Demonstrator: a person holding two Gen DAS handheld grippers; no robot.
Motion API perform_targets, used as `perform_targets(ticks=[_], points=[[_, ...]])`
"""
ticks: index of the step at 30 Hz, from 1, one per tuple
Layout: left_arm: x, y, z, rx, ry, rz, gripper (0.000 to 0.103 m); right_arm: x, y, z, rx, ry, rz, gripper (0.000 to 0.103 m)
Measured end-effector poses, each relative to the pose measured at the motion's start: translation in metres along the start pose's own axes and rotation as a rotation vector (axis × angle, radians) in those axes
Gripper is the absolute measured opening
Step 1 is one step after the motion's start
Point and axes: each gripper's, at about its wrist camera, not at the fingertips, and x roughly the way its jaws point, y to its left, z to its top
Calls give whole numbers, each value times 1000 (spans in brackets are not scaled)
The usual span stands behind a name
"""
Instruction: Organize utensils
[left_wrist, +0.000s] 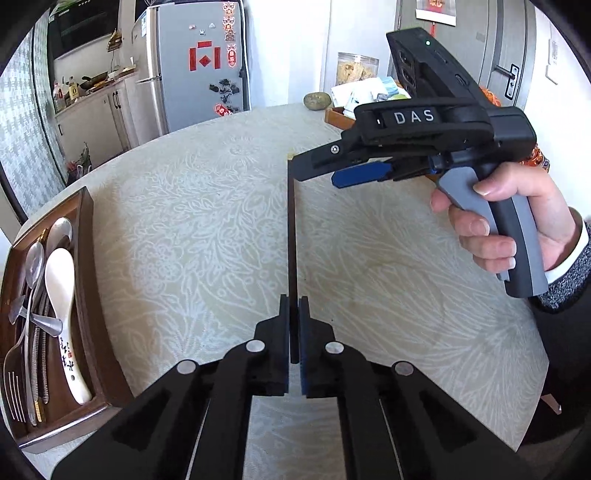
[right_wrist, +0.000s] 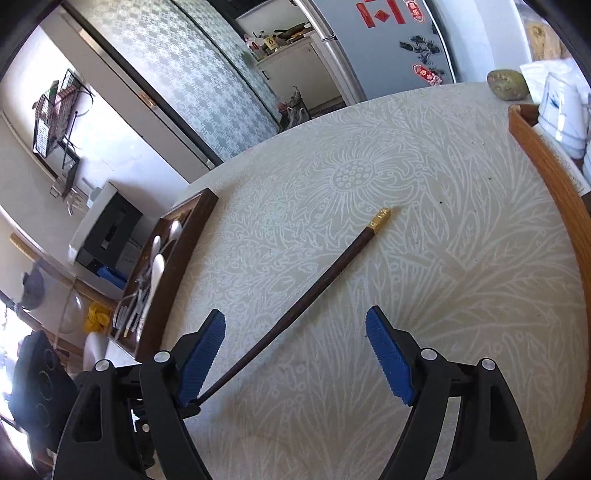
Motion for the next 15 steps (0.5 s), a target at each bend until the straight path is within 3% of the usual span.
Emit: perform_targets(ticks=[6,10,15], points=[[-12,-8,10,-15,-58,9,5,9,-5,-2,97,26,69,76],[-19,-19,13,-5,-80,-12,5,10,-6,-1,120,23,52,61],[-31,-31,16,13,-113,-30,5,17,12,-3,31,35,-61,31]])
